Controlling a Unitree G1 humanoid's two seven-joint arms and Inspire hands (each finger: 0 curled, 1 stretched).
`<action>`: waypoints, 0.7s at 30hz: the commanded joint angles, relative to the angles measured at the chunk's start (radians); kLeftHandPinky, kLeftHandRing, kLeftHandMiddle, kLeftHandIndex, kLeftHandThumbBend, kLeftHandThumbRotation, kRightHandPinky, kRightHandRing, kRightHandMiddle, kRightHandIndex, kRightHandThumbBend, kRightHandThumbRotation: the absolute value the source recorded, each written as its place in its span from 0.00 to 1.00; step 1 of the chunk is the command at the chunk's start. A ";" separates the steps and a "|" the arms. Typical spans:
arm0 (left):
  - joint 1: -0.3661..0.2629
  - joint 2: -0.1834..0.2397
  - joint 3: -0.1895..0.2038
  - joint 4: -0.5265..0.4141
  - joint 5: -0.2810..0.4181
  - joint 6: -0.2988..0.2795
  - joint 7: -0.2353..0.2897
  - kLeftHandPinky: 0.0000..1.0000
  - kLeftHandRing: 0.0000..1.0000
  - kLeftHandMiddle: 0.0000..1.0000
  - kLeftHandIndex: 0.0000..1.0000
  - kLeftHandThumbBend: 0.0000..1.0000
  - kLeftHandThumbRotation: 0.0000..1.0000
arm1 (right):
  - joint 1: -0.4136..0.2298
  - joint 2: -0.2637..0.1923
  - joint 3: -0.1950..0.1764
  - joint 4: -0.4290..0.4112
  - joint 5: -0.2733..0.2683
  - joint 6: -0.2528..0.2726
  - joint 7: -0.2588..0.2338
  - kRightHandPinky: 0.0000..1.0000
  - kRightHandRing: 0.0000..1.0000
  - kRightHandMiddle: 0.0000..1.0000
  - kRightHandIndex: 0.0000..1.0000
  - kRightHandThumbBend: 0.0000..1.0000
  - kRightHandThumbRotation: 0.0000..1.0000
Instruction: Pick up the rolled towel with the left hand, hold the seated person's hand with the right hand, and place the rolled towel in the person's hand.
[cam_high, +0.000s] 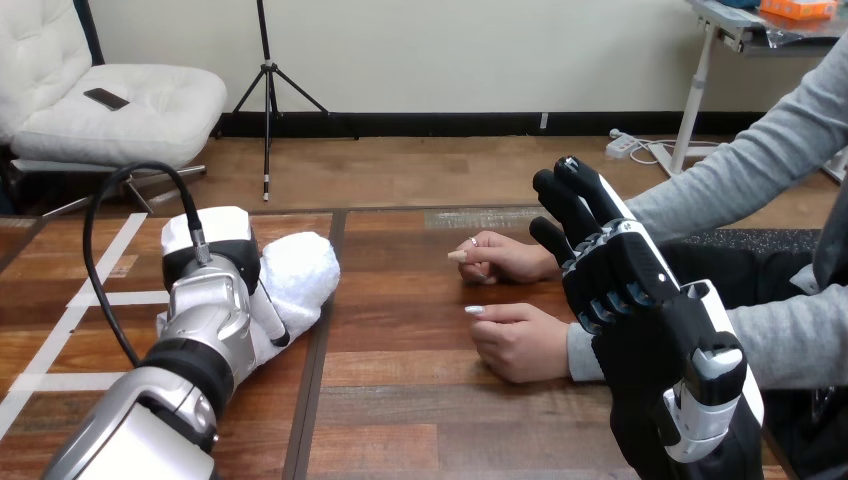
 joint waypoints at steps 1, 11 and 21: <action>-0.016 0.031 0.025 -0.086 -0.007 -0.021 0.047 0.15 0.23 0.36 0.56 0.75 0.00 | -0.048 0.007 -0.016 -0.029 -0.002 -0.020 -0.006 1.00 1.00 0.94 0.94 0.92 1.00; 0.033 0.055 0.080 -0.177 -0.035 -0.049 0.099 0.18 0.27 0.37 0.51 0.77 0.00 | -0.049 0.004 -0.015 -0.029 0.000 -0.008 -0.006 1.00 1.00 0.93 0.94 0.92 1.00; 0.132 0.079 0.179 -0.363 -0.090 -0.067 0.148 0.20 0.29 0.39 0.42 0.72 0.00 | -0.052 0.003 -0.018 -0.014 -0.005 -0.009 -0.005 1.00 1.00 0.93 0.94 0.91 1.00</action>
